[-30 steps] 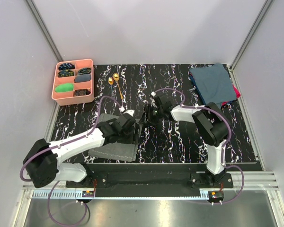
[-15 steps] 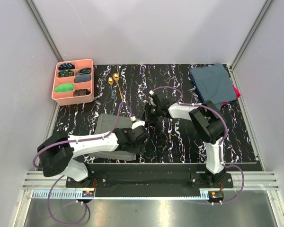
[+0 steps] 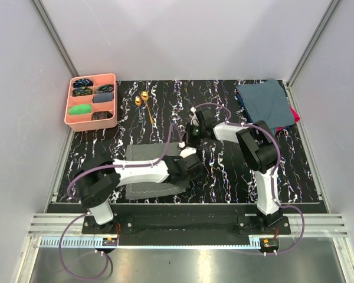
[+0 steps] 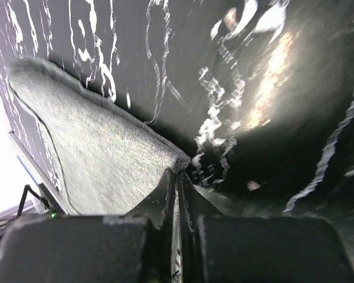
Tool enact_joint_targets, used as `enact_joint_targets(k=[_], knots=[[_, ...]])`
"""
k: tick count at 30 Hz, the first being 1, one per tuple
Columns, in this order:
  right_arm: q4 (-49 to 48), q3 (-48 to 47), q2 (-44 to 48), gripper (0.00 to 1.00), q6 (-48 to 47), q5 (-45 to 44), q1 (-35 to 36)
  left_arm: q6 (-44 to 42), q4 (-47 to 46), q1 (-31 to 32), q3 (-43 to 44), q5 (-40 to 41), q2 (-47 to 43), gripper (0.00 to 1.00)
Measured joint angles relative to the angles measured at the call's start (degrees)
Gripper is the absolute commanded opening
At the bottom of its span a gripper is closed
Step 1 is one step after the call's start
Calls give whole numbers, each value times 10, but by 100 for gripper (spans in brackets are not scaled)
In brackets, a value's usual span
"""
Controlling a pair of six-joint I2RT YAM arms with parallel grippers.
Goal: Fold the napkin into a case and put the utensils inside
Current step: Move the upper triangle-folded napkin to the center of the board.
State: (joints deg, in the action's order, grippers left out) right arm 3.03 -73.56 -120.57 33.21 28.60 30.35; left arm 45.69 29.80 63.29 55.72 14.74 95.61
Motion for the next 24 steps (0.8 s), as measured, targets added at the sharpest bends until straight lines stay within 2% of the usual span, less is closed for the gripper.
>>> enact_joint_targets(k=[2, 3, 4, 6, 7, 8, 10, 11, 14, 18, 21, 24], knots=[[9, -14, -9, 3, -15, 14, -13, -7, -13, 0, 29, -7, 25, 30], [17, -23, -14, 4, -25, 22, -21, -10, -17, 0, 43, -10, 37, 39], [31, -33, -20, 7, -38, 31, -27, -14, -21, 0, 57, -12, 46, 43], [48, -46, -23, 17, -55, 36, -45, -21, -27, 0, 74, -19, 51, 53], [60, -52, -24, 22, -65, 35, -51, -23, -29, 0, 79, -19, 48, 55], [78, -61, -24, 33, -79, 33, -58, -25, -31, 0, 81, -21, 42, 57], [115, -82, -24, 43, -103, 19, -70, -27, -29, -2, 80, -25, 19, 61], [133, -93, -23, 55, -113, 9, -74, -28, -28, -5, 77, -26, 3, 62], [181, -119, -14, 61, -131, -35, -78, -28, -28, -32, 54, -38, -94, 64], [257, -125, 28, 66, -132, -123, -77, -28, -21, -115, 27, -47, -264, 68], [301, -125, 70, 66, -117, -184, -67, -34, -2, -218, 23, -57, -370, 77], [328, -129, 107, 67, -84, -236, -33, -48, 31, -321, 24, -60, -434, 82]])
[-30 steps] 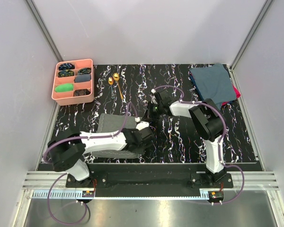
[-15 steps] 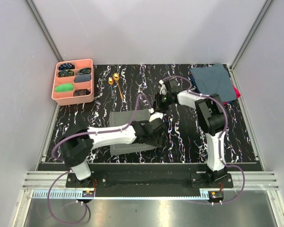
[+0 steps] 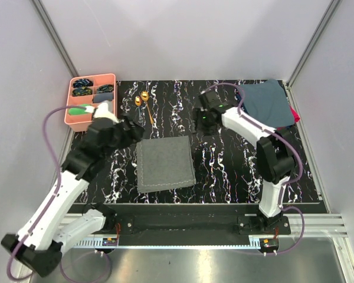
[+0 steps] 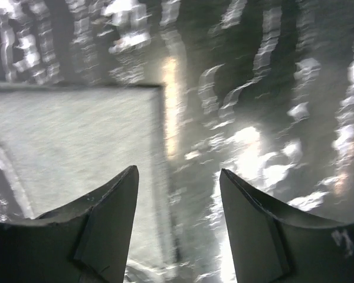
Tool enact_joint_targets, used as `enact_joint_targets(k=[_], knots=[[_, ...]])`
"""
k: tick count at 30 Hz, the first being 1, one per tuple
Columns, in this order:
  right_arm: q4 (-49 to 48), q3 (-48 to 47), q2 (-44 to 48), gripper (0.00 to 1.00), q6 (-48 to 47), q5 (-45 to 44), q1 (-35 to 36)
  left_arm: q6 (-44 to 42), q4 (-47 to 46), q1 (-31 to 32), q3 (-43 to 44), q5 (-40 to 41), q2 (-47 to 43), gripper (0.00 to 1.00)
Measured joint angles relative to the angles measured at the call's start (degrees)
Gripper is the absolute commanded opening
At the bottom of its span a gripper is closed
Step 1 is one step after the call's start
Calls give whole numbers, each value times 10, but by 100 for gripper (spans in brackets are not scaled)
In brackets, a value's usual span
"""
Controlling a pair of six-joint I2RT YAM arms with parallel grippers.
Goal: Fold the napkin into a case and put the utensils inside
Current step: Move the upper triangle-folded napkin to the center of the board, then fold the 2/3-rectangle-folded napkin into a folded napkin.
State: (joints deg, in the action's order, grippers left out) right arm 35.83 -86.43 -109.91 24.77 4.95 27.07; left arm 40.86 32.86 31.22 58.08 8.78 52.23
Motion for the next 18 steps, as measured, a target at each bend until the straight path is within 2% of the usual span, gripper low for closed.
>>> enact_joint_targets(k=[5, 7, 12, 18], knots=[[24, -63, -9, 69, 90, -58, 132, -23, 94, -138, 31, -7, -17, 84], [33, -117, -42, 69, 122, -72, 190, -25, 127, -185, 46, -4, -5, 92], [63, -292, -180, 64, 172, -106, 287, -24, 191, -265, 47, 7, -5, 95], [175, -497, -353, 64, 191, -166, 331, -38, 220, -361, 37, -13, -31, 96]])
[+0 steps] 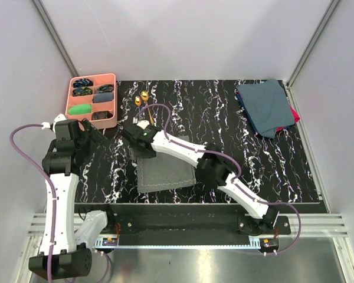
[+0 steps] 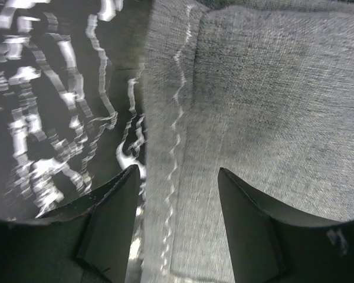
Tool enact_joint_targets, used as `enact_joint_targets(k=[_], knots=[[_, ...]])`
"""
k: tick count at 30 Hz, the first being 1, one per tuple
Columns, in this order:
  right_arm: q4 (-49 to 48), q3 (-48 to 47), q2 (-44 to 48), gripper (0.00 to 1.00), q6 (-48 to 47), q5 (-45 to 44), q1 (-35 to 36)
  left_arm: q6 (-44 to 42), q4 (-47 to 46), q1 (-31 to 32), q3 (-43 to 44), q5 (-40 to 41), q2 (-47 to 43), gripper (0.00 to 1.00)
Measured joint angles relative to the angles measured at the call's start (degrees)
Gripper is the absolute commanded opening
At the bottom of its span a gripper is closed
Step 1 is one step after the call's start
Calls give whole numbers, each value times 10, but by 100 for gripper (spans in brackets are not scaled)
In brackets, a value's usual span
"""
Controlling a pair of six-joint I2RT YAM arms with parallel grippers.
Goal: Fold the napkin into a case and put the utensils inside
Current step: Fold the 2/3-rectangle-folded napkin into a folded napkin.
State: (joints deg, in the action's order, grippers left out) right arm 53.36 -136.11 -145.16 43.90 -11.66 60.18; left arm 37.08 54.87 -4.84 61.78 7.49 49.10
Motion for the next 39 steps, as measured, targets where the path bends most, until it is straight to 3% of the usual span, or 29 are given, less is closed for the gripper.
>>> enact_joint_targets(k=[4, 10, 29, 35, 39], knots=[[55, -70, -55, 61, 7, -23, 12, -4, 12, -16, 0, 0, 3, 99], [85, -73, -59, 58, 19, -45, 25, 17, 41, -17, 9, 28, 13, 99], [112, -86, -62, 65, 12, -84, 66, 44, 55, -19, 9, 56, 13, 99], [109, -86, -62, 60, 10, -75, 68, 48, 59, -22, 20, 60, 13, 99], [108, -84, -68, 48, 7, -74, 68, 50, 59, -23, 23, 63, 13, 99]])
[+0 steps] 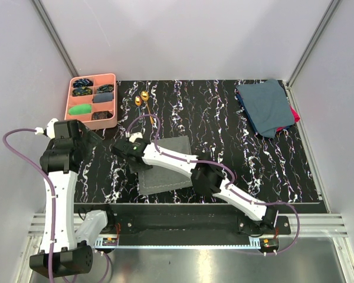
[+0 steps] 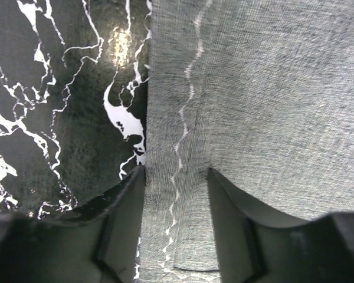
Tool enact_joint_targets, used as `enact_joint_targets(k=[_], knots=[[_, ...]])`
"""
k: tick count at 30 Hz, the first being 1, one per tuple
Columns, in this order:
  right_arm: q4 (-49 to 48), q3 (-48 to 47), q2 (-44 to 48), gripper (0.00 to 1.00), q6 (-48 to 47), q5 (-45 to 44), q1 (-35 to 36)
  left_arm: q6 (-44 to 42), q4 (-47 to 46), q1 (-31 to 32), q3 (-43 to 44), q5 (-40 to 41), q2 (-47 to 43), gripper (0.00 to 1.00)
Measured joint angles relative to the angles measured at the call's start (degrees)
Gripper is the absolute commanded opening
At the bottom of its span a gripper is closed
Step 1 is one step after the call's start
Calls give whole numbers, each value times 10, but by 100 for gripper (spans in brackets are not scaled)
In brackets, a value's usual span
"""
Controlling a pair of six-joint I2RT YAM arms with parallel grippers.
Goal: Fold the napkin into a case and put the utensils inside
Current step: Fold the 2/3-rectangle-folded napkin into a folded napkin.
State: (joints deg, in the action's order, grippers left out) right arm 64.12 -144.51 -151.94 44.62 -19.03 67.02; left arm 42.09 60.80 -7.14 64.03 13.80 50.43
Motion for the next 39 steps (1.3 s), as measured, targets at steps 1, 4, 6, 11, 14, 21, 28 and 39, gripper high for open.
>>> enact_joint_targets(k=[1, 4, 6, 11, 14, 21, 28, 39], knots=[[0, 2, 0, 47, 0, 0, 0, 0, 0, 0, 0, 0, 0, 99], [-1, 8, 1, 45, 0, -2, 0, 2, 0, -1, 0, 4, 2, 99], [-2, 10, 2, 39, -1, -2, 0, 3, 0, -2, 0, 4, 4, 99], [-3, 10, 2, 10, -9, -5, 0, 4, 2, -3, 0, 9, 4, 99], [-6, 12, 3, 1, -21, -3, -1, 4, 1, -3, 0, 11, 4, 98], [-89, 116, 60, 0, -52, 66, -19, -21, -31, -3, -24, -19, 4, 96], [-282, 390, 208, 0, -54, 209, -57, -66, -101, -4, -77, -122, 13, 92], [-657, 712, 371, 0, 33, 462, -176, -86, -281, 2, -210, -383, 92, 91]])
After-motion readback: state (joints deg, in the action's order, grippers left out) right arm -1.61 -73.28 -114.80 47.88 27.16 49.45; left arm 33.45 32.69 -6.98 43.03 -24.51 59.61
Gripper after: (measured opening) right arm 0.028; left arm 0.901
